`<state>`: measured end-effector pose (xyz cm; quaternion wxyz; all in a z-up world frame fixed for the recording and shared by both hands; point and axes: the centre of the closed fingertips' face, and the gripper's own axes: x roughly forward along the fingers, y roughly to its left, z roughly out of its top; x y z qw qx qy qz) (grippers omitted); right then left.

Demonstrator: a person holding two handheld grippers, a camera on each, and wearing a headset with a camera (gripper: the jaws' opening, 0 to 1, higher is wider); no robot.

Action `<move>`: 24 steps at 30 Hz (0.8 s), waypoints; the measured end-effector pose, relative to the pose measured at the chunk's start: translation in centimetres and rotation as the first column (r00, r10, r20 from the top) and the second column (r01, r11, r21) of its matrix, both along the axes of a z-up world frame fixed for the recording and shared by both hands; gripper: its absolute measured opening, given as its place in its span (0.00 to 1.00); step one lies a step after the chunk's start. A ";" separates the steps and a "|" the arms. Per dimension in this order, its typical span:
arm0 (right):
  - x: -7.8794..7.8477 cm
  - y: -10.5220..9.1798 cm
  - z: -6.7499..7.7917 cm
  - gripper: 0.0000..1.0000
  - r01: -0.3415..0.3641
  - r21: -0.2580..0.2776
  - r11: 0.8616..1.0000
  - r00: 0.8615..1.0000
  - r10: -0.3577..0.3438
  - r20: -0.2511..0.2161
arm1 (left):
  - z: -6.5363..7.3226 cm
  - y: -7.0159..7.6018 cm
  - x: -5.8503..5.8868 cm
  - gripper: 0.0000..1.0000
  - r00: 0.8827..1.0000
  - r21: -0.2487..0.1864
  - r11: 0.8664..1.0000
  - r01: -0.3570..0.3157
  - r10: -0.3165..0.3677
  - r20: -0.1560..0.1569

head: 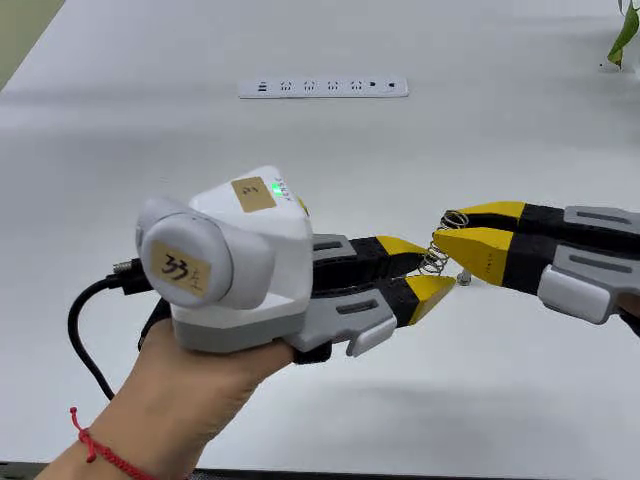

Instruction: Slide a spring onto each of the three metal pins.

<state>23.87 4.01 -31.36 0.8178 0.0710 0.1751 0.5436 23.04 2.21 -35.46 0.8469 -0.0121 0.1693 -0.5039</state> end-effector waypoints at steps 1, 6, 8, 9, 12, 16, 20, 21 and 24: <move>0.0 0.0 0.0 0.11 -0.001 -0.003 1.000 1.000 0.001 0.001 | 0.0 0.0 0.0 0.12 1.000 0.000 1.000 0.001 -0.001 0.001; -0.1 0.0 0.0 0.11 -0.006 -0.012 1.000 1.000 0.006 0.006 | 0.0 0.1 0.0 0.12 1.000 -0.005 1.000 -0.002 0.002 -0.003; -0.1 0.0 -0.1 0.11 -0.008 -0.016 1.000 1.000 0.008 0.008 | -0.1 0.1 -0.1 0.11 1.000 -0.007 1.000 -0.001 0.001 -0.002; -0.2 0.0 -0.1 0.11 -0.009 -0.023 1.000 1.000 0.010 0.010 | -0.1 0.1 -0.1 0.11 1.000 -0.007 1.000 0.001 -0.001 -0.003; -0.2 0.0 -0.2 0.11 -0.013 -0.030 0.999 1.000 0.013 0.012 | -0.2 0.0 -0.1 0.11 1.000 -0.006 1.000 0.004 -0.004 -0.003; -0.2 0.0 -0.3 0.11 -0.014 -0.036 0.999 1.000 0.014 0.013 | -0.2 0.1 -0.2 0.11 1.000 -0.005 1.000 0.006 -0.006 -0.002; -0.3 0.0 -0.4 0.11 -0.021 -0.047 0.999 1.000 0.022 0.019 | -0.3 0.0 -0.2 0.11 1.000 -0.008 1.000 0.010 -0.010 -0.004; -0.4 0.0 -0.4 0.12 -0.025 -0.050 0.998 1.000 0.026 0.017 | -0.3 0.0 -0.3 0.11 1.000 -0.009 1.000 0.013 -0.013 -0.006; -0.4 0.0 -0.5 0.12 -0.029 -0.061 0.998 0.999 0.030 0.022 | -0.4 -0.1 -0.4 0.11 1.000 -0.015 1.000 0.015 -0.016 -0.010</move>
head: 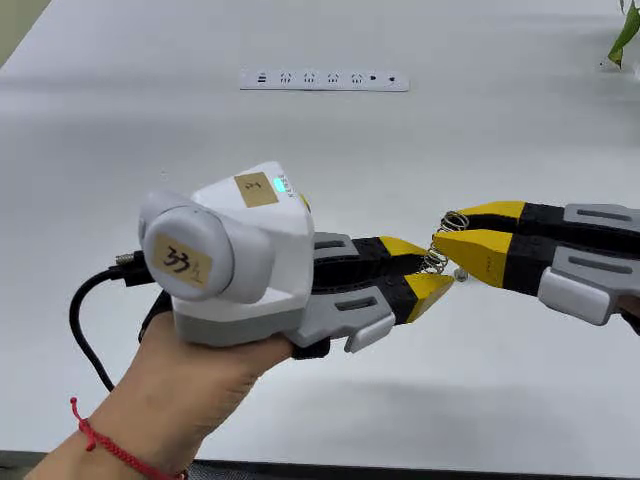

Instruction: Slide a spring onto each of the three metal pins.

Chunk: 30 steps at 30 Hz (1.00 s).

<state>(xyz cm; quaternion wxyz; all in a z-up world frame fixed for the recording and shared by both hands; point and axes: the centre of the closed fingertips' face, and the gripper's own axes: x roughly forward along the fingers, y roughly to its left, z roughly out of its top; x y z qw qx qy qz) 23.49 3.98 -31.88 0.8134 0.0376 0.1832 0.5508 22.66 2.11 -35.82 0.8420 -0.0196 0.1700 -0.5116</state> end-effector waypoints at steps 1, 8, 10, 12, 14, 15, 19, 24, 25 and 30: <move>-0.1 0.0 -0.1 0.12 -0.005 -0.006 1.000 1.000 0.005 0.001 | 0.0 0.0 0.0 0.11 1.000 -0.003 1.000 0.001 -0.001 0.000; -0.4 -0.6 -0.1 0.20 -0.117 -0.122 0.986 0.993 0.120 0.022 | 0.1 -0.3 -0.1 0.10 1.000 -0.016 1.000 0.012 -0.012 -0.001; -0.6 -1.1 0.0 0.23 -0.201 -0.212 0.956 0.976 0.213 0.034 | 0.0 -0.4 -0.2 0.10 1.000 -0.019 1.000 0.018 -0.018 0.000; -0.6 -1.3 0.0 0.25 -0.253 -0.274 0.928 0.960 0.276 0.047 | 0.0 -0.5 -0.3 0.10 1.000 -0.021 1.000 0.024 -0.024 0.001; -1.3 -1.5 -0.2 0.28 -0.349 -0.353 0.868 0.924 0.382 0.026 | -0.1 -0.6 -0.4 0.10 1.000 -0.020 0.999 0.028 -0.028 0.003; -1.4 -1.5 -0.3 0.29 -0.389 -0.412 0.824 0.895 0.443 0.042 | -0.1 -0.7 -0.5 0.10 0.999 -0.024 0.999 0.032 -0.032 0.003; -2.3 -1.0 -0.5 0.28 -0.497 -0.503 0.707 0.816 0.579 0.006 | -0.2 -1.0 -0.7 0.10 0.999 -0.027 0.999 0.045 -0.045 0.005; -2.8 -0.6 -1.4 0.28 -0.578 -0.614 0.537 0.710 0.703 -0.053 | -0.3 -1.4 -1.0 0.10 0.998 -0.037 0.998 0.058 -0.058 0.006; -3.0 -0.5 -1.6 0.27 -0.595 -0.633 0.496 0.683 0.727 -0.073 | -0.3 -1.5 -1.0 0.10 0.998 -0.039 0.997 0.059 -0.059 0.006; -2.7 -1.1 -2.9 0.23 -0.626 -0.714 0.315 0.575 0.805 -0.149 | -0.4 -1.6 -1.1 0.10 0.998 -0.049 0.997 0.064 -0.063 0.005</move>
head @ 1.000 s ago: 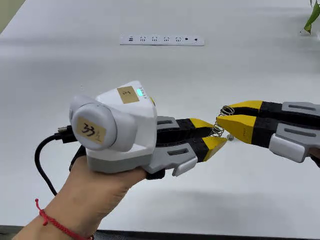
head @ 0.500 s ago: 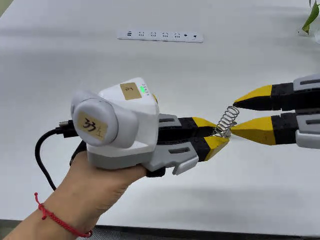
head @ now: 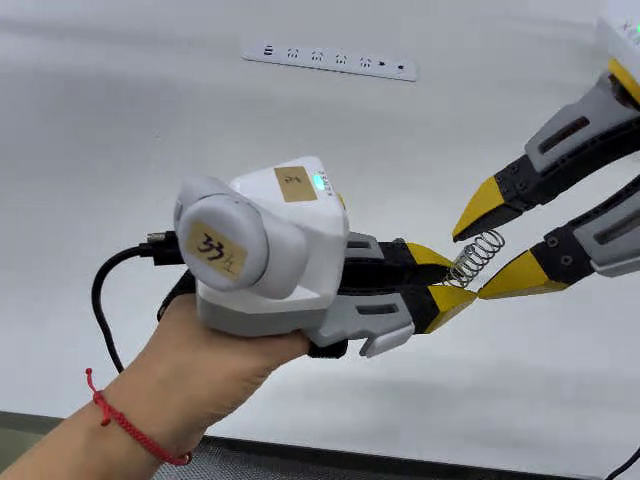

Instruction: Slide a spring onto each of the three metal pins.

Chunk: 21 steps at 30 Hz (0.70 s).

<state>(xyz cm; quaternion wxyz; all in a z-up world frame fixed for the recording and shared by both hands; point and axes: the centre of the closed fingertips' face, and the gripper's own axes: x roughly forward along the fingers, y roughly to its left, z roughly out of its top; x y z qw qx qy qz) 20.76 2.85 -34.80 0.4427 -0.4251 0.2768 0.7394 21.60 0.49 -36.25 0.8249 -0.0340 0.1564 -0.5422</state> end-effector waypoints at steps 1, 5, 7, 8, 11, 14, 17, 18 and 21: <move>0.0 -0.1 -0.1 0.22 -0.013 -0.015 1.000 1.000 0.013 0.002 | 0.0 0.0 0.0 0.10 1.000 -0.003 1.000 0.000 0.000 -0.002; 0.1 -0.1 -0.2 0.19 -0.053 -0.057 0.997 0.999 0.053 -0.005 | 0.0 -0.2 0.0 0.10 1.000 -0.017 1.000 0.003 -0.003 -0.006; 0.0 -0.2 -0.3 0.17 -0.065 -0.074 0.995 0.998 0.064 -0.010 | 0.0 -0.3 0.0 0.10 1.000 -0.022 1.000 0.004 -0.004 -0.007; 0.0 -0.3 -0.4 0.17 -0.069 -0.080 0.994 0.998 0.068 -0.010 | 0.0 -0.3 0.0 0.10 1.000 -0.023 1.000 0.004 -0.004 -0.007; 0.1 -0.5 -0.6 0.16 -0.084 -0.099 0.992 0.996 0.084 -0.008 | 0.0 -0.4 0.1 0.10 1.000 -0.031 1.000 0.003 -0.003 -0.011; 0.1 -0.5 -0.6 0.15 -0.090 -0.106 0.990 0.996 0.089 -0.013 | 0.0 -0.4 0.1 0.10 1.000 -0.034 0.999 0.004 -0.005 -0.010; 0.2 -0.5 -0.7 0.13 -0.097 -0.114 0.989 0.995 0.097 -0.014 | 0.0 -0.4 0.1 0.10 1.000 -0.037 0.999 0.004 -0.005 -0.012; 0.1 -0.5 -0.7 0.13 -0.099 -0.117 0.988 0.995 0.098 -0.015 | 0.0 -0.4 0.1 0.10 1.000 -0.038 0.999 0.003 -0.004 -0.011; 0.1 -0.4 -0.7 0.13 -0.104 -0.123 0.987 0.995 0.103 -0.014 | 0.0 -0.4 0.2 0.10 1.000 -0.039 0.999 0.001 -0.002 -0.013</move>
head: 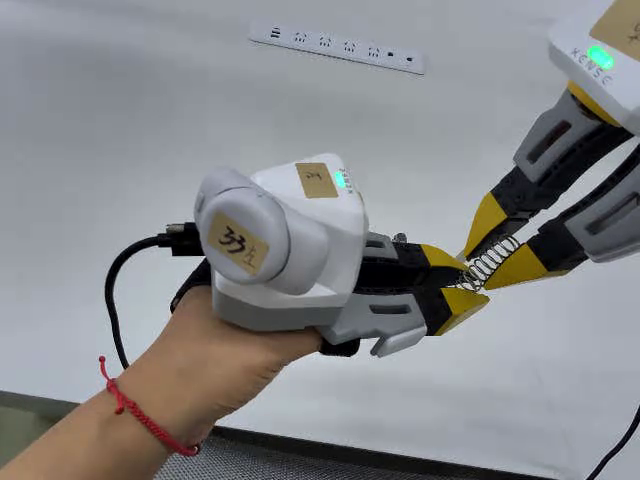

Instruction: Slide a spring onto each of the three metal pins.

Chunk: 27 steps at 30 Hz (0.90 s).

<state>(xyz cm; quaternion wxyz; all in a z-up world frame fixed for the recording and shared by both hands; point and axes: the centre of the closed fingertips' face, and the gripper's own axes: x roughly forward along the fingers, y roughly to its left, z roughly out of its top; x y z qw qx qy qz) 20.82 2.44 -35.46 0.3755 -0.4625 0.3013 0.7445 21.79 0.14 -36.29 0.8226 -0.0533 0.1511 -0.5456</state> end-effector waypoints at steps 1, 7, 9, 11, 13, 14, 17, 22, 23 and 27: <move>0.0 0.1 0.0 0.13 -0.001 -0.001 1.000 1.000 0.001 0.000 | 0.0 0.0 0.0 0.10 1.000 0.000 1.000 0.000 0.000 0.001; -0.3 -0.2 -0.1 0.12 -0.002 -0.024 1.000 1.000 0.002 -0.007 | -0.1 -0.1 -0.1 0.10 1.000 -0.005 1.000 0.013 -0.013 0.000; -0.4 -0.1 -0.1 0.12 -0.004 -0.029 1.000 1.000 0.003 -0.007 | -0.2 -0.1 -0.2 0.11 1.000 -0.006 1.000 0.013 -0.014 -0.002; -0.4 0.0 -0.1 0.12 -0.002 -0.032 1.000 1.000 0.002 -0.010 | -0.2 -0.1 -0.2 0.11 1.000 -0.006 1.000 0.015 -0.015 -0.001; -0.5 0.0 -0.1 0.12 -0.001 -0.033 0.999 1.000 0.000 -0.010 | -0.2 0.0 -0.3 0.11 1.000 -0.007 1.000 0.015 -0.015 0.000; -0.5 0.0 -0.1 0.12 -0.001 -0.033 0.999 1.000 0.000 -0.010 | -0.2 0.0 -0.3 0.11 1.000 -0.009 1.000 0.015 -0.015 0.000; -0.6 0.1 -0.1 0.12 0.000 -0.033 0.999 1.000 -0.001 -0.009 | -0.3 0.0 -0.3 0.11 1.000 -0.010 1.000 0.015 -0.015 -0.003; -0.6 0.1 -0.2 0.12 0.003 -0.035 0.999 1.000 -0.004 -0.014 | -0.4 0.0 -0.4 0.11 1.000 -0.007 1.000 0.022 -0.022 -0.002; -0.6 0.1 -0.3 0.12 0.005 -0.035 0.999 1.000 -0.005 -0.014 | -0.4 0.0 -0.4 0.11 1.000 -0.007 1.000 0.021 -0.021 -0.001; -0.6 0.1 -0.3 0.12 0.009 -0.034 0.999 1.000 -0.009 -0.017 | -0.4 0.1 -0.4 0.11 1.000 -0.006 1.000 0.023 -0.023 0.002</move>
